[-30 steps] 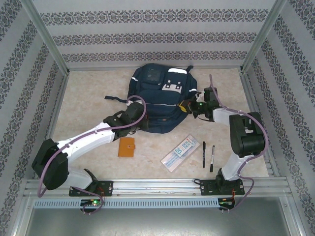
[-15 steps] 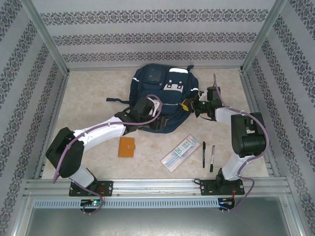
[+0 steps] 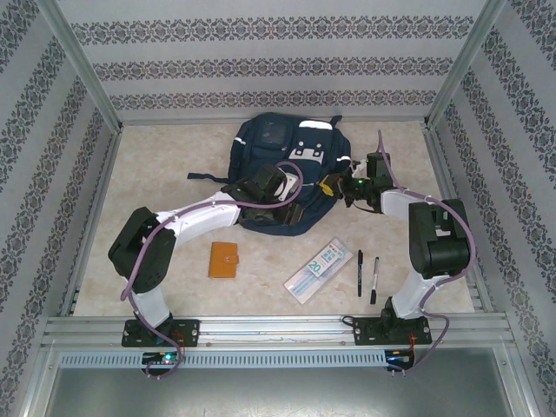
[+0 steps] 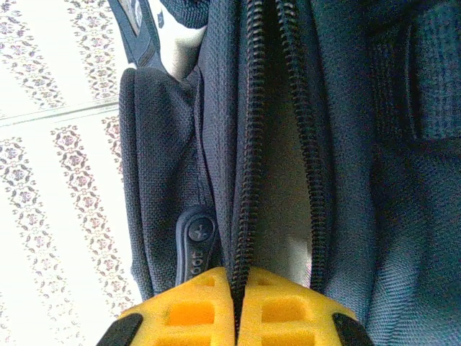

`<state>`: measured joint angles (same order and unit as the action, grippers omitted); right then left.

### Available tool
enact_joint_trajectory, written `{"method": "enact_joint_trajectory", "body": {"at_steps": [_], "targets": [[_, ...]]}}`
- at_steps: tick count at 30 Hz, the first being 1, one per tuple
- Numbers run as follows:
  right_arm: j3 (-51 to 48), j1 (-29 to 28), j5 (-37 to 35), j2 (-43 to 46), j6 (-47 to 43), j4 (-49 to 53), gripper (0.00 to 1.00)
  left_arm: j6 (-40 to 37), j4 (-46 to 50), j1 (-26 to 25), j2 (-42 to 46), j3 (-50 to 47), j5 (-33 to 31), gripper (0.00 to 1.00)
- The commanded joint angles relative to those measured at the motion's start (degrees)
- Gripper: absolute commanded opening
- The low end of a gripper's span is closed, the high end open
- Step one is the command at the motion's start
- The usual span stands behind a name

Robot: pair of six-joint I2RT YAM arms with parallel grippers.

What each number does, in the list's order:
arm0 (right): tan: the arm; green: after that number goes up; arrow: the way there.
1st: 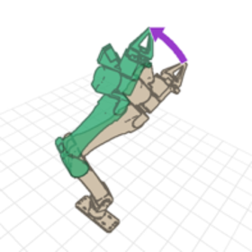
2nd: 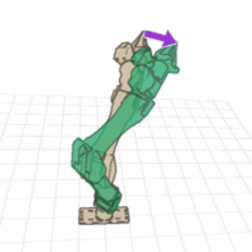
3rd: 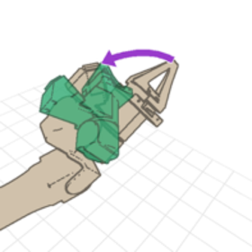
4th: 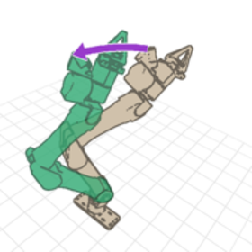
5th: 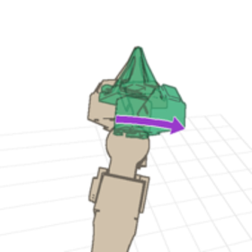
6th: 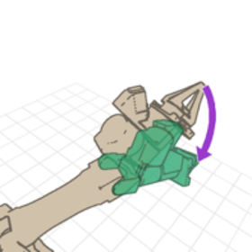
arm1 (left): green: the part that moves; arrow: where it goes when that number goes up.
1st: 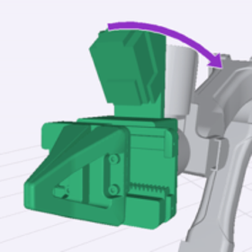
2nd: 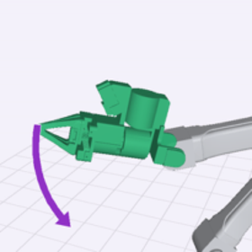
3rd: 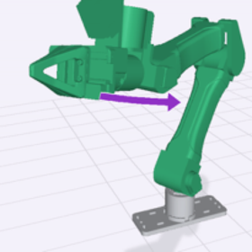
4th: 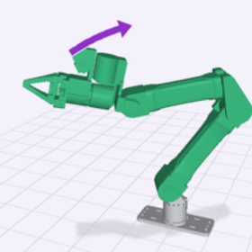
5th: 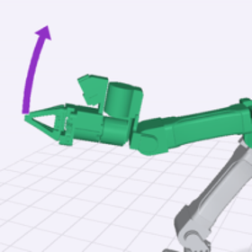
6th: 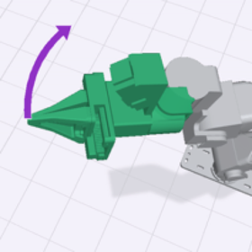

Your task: Pack books, pencil case, and school supplies into a backpack

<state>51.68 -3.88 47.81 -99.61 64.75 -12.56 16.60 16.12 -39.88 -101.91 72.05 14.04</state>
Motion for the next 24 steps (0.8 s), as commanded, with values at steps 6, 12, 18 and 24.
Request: {"method": "enact_joint_trajectory", "body": {"at_steps": [6, 12, 18, 24], "targets": [[1.31, 0.89, 2.88, 2.66, 0.29, 0.26, 0.00, 9.11, 6.17, 0.59, 3.02, -2.68, -2.62, 0.53], [1.29, 0.89, 2.99, 2.76, 0.37, 0.25, 0.00, 9.06, 2.63, 0.59, 0.11, -1.71, 0.70, 0.56], [0.62, 0.89, 3.84, 3.29, -0.02, 0.34, 0.00, 7.89, -0.17, 1.83, -2.44, 1.48, -0.61, 0.61], [0.35, 0.89, 5.10, 3.37, -0.58, 0.25, 0.00, 5.27, -5.79, 2.52, -2.37, 1.67, 4.61, 0.59]]}}
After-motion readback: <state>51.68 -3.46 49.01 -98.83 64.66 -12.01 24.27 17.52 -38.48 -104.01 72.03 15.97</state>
